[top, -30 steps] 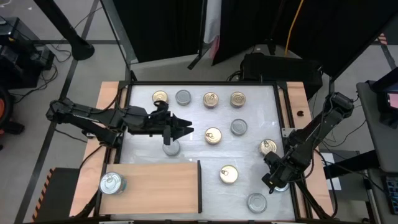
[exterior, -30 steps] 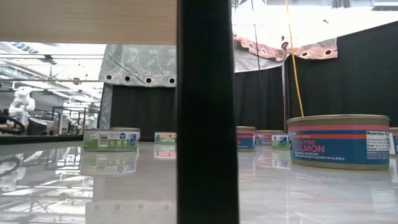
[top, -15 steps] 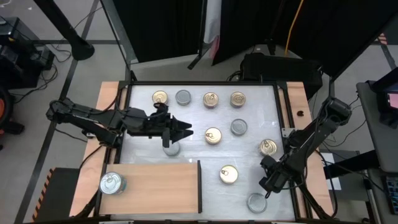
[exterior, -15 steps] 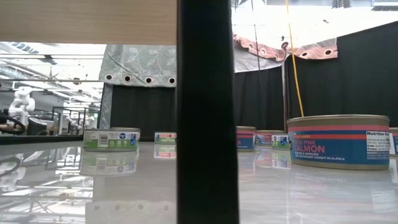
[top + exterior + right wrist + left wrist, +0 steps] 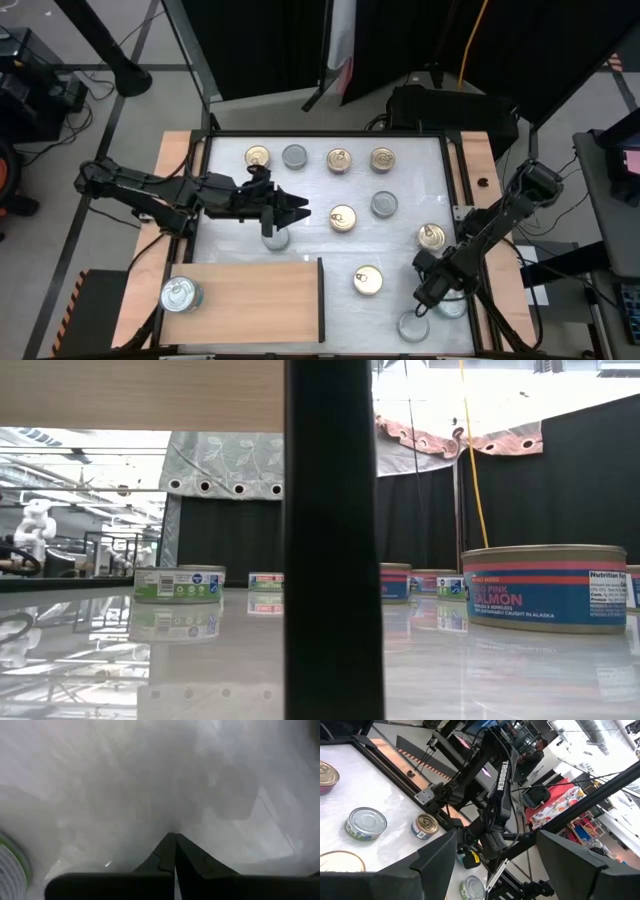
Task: Stack canned seafood by type on shelf
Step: Stack the yellow blue tuna can on top of the yellow blue tuna can on the shelf
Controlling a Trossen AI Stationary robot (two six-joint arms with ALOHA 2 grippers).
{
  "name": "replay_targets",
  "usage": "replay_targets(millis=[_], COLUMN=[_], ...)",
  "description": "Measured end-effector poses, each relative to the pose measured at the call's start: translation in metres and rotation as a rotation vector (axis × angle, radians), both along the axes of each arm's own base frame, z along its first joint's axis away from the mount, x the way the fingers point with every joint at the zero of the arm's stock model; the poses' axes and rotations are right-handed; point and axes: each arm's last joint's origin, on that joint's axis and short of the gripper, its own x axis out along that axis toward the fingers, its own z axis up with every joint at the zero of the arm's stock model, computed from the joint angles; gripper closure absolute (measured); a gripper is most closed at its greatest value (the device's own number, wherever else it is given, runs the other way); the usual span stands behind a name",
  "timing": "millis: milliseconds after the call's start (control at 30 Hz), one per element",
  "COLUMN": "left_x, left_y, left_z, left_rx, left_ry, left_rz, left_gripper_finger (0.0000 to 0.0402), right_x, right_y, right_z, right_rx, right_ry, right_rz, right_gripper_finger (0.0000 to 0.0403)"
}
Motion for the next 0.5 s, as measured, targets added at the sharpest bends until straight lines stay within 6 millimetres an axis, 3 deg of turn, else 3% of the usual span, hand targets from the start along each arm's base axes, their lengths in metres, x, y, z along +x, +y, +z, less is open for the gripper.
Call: replay_targets(millis=[233, 500], left_x=[0.0, 0.0], left_y=[0.0, 0.0], left_z=[0.0, 0.0], left_rx=[-0.024, -0.025], left_ry=[-0.004, -0.005], left_rz=[0.002, 0.003], left_gripper_finger=[0.0123, 0.0123], right_x=[-0.013, -0.021], right_y=[0.003, 0.02], right_z=[0.041, 0.038], right_rx=[0.096, 0.094], right_ry=[-0.053, -0.069], right_rz=[-0.076, -0.11], right_gripper_finger=[0.0403, 0.0403])
